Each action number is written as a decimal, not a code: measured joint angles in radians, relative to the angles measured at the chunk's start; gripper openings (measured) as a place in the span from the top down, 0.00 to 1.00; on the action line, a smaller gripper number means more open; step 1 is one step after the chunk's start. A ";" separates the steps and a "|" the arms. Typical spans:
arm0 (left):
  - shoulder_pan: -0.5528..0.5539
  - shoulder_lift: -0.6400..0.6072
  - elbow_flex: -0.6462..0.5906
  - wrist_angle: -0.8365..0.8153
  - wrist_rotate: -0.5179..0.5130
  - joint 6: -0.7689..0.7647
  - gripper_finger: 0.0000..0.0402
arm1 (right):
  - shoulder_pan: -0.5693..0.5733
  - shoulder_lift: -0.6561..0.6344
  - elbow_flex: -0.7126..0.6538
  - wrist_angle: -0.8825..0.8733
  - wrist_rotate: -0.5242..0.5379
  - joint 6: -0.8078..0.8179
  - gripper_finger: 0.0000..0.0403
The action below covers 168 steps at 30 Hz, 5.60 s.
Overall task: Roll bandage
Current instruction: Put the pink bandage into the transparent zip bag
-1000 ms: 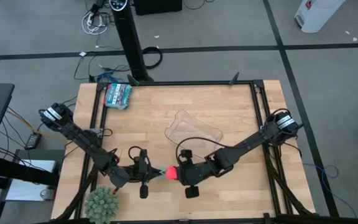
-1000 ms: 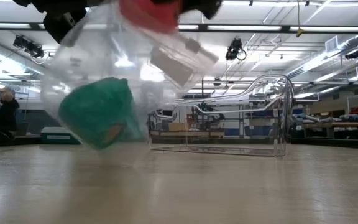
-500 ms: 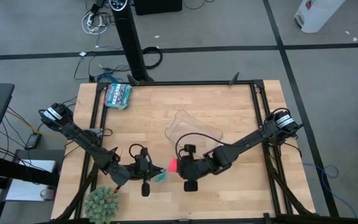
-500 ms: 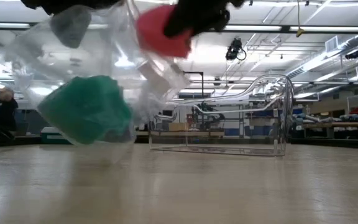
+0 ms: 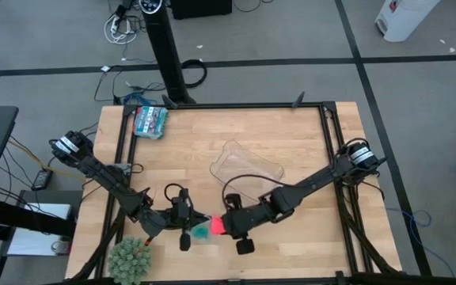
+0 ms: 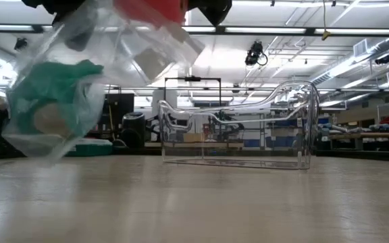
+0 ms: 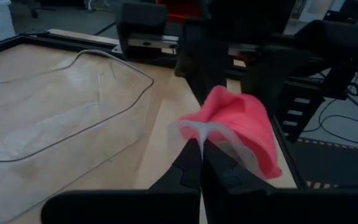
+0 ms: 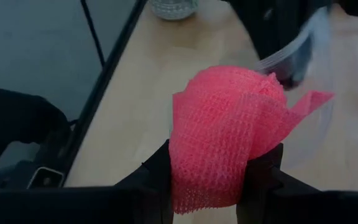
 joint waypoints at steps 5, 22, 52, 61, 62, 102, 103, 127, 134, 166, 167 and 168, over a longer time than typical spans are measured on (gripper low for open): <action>0.001 0.000 0.000 0.000 0.001 0.000 0.99 | -0.002 0.000 0.000 0.001 0.048 -0.018 0.72; 0.004 0.001 -0.002 0.045 0.021 0.082 0.99 | -0.043 -0.009 0.000 -0.069 0.120 0.072 0.72; 0.027 0.003 -0.001 0.078 0.106 0.108 0.99 | -0.079 -0.022 0.032 -0.117 -0.166 0.073 0.75; 0.026 -0.002 0.000 0.073 0.106 0.101 0.99 | -0.093 -0.015 0.034 -0.100 -0.032 0.092 0.77; 0.028 -0.001 0.000 0.072 0.109 0.101 0.99 | -0.088 -0.015 0.034 -0.132 0.031 0.121 0.77; 0.051 -0.003 0.004 0.114 0.184 0.153 0.99 | -0.098 -0.034 0.031 -0.019 -0.214 -0.004 0.77; 0.054 -0.003 0.003 0.110 0.172 0.153 0.99 | -0.096 -0.036 0.030 -0.033 -0.169 -0.010 0.77; 0.099 0.060 0.000 0.260 0.188 0.241 0.99 | -0.074 -0.077 0.046 -0.148 -0.064 0.027 0.72; 0.098 0.122 0.000 0.366 0.228 0.301 0.99 | -0.062 -0.077 0.046 -0.142 -0.065 0.001 0.56; 0.094 0.116 0.000 0.421 0.314 0.318 0.99 | -0.048 -0.114 0.047 -0.080 -0.131 -0.104 0.62; 0.096 0.115 0.000 0.425 0.309 0.321 0.99 | -0.049 -0.114 0.047 -0.091 -0.051 -0.095 0.63; 0.100 0.115 0.000 0.426 0.300 0.321 0.99 | -0.050 -0.115 0.047 -0.115 0.027 -0.061 0.63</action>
